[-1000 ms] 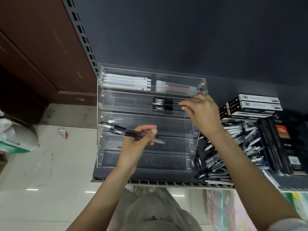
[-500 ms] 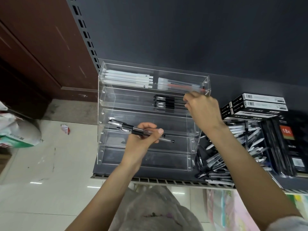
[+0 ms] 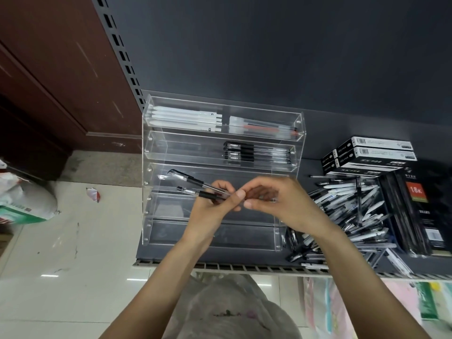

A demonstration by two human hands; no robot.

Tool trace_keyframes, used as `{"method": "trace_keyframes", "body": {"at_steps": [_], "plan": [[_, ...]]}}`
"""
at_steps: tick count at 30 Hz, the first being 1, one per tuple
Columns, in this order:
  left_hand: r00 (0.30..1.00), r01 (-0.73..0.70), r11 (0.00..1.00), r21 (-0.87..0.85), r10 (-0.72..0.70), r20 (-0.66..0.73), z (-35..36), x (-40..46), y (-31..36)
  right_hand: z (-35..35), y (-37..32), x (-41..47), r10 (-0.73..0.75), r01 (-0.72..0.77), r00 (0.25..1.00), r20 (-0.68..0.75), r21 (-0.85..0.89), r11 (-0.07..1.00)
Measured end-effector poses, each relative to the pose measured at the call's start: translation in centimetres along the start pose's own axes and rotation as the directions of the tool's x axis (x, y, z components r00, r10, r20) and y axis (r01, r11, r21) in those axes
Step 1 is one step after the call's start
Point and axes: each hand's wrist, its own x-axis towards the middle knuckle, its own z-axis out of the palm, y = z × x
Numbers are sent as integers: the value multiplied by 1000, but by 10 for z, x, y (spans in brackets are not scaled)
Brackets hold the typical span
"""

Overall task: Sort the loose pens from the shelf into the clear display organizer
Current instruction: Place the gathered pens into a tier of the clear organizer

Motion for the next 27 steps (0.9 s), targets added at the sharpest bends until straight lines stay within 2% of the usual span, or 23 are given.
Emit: {"method": "trace_keyframes", "body": {"at_steps": [3,5,9,12,14,18,21,24,27], "plan": [[1000,3,1000,-10,-3,3,-3,-1,1,2,3,0,22,-23,1000,17,92,995],[1000,-1,1000,-9,1,-4,-5,-1,2,6,4,1,19,-16,1000,-25,114,993],[998,-13,1000,-13,12,-68,-13,-1,3,1,11,2,12,17,959,-284,100,995],[990,51,999,-18,-53,-129,-26,1,1,-26,27,1,-84,19,855,-512,-132,991],[988,96,995,-12,-97,-122,-33,1,1,-42,39,3,-195,-14,803,-563,-346,938],[990,117,983,-142,-126,-59,-34,0,2,-54,50,14,-369,-97,764,-529,-660,745],[991,111,975,-194,-124,-55,-30,1,1,-55,53,25,-451,-126,793,-409,-836,534],[989,118,971,-207,-135,-69,-29,1,1,-54,52,35,-432,-189,854,-288,-948,257],[986,123,967,-222,-144,-85,-29,1,1,-53,37,40,-291,-162,939,-183,-982,95]]}}
